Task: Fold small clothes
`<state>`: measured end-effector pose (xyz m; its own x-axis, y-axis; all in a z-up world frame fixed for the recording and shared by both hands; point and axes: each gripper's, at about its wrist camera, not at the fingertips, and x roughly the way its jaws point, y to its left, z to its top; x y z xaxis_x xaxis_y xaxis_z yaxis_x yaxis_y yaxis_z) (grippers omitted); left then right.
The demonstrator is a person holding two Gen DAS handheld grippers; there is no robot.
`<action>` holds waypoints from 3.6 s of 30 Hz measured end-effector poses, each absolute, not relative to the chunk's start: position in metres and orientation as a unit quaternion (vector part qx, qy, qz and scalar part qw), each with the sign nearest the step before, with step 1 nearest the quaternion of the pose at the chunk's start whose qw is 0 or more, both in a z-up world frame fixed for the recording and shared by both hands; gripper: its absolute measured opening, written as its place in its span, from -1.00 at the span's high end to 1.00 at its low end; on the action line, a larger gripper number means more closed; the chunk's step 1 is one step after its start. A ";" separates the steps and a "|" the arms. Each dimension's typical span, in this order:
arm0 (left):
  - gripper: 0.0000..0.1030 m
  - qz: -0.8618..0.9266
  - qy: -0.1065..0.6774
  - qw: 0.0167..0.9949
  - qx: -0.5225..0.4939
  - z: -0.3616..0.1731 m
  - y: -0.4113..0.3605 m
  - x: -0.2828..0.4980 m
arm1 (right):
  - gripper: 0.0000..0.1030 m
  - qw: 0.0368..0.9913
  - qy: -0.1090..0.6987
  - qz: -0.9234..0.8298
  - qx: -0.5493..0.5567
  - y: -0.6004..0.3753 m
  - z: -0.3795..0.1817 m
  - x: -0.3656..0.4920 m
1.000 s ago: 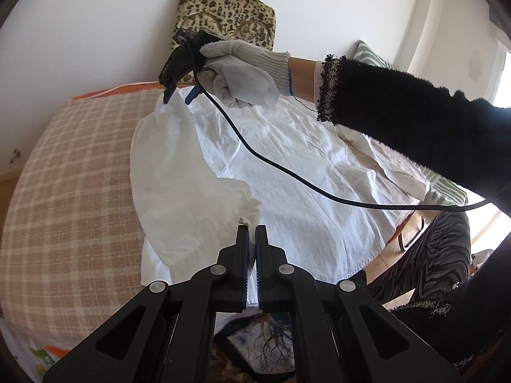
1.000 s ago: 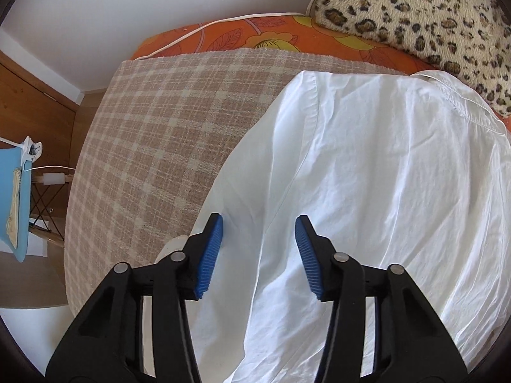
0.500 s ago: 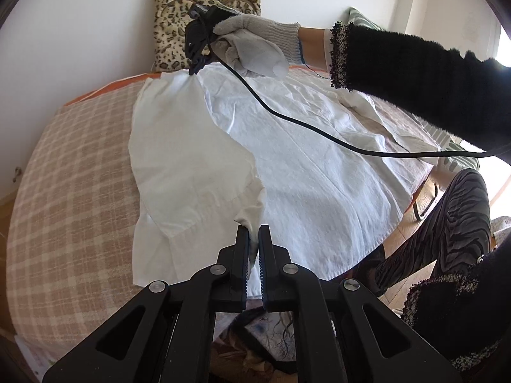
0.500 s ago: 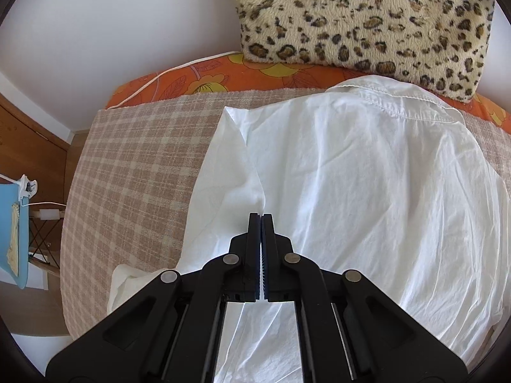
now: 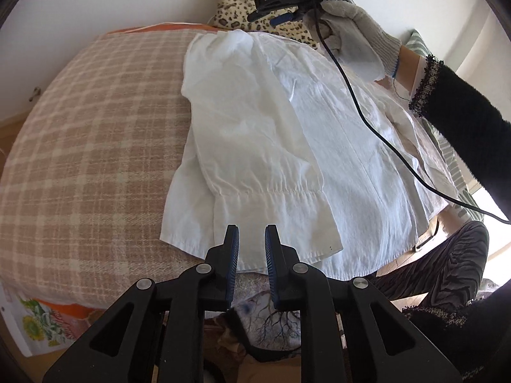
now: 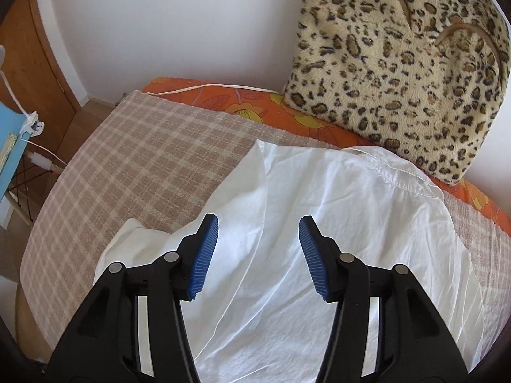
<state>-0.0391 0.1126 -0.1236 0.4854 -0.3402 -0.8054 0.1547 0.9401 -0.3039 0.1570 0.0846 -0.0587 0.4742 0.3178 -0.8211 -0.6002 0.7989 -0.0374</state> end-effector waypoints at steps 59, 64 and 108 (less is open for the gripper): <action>0.82 -0.060 0.454 0.881 -0.122 -0.110 0.160 -0.036 | -0.05 0.717 0.593 0.344 -0.123 0.027 -0.099 -0.072; 0.83 -0.058 0.427 0.893 -0.131 -0.096 0.167 -0.037 | -0.05 0.669 0.648 0.348 -0.105 0.028 -0.135 -0.104; 0.83 -0.133 0.389 0.910 -0.050 -0.067 0.089 -0.029 | -0.04 0.746 0.556 0.364 0.055 -0.084 -0.087 -0.125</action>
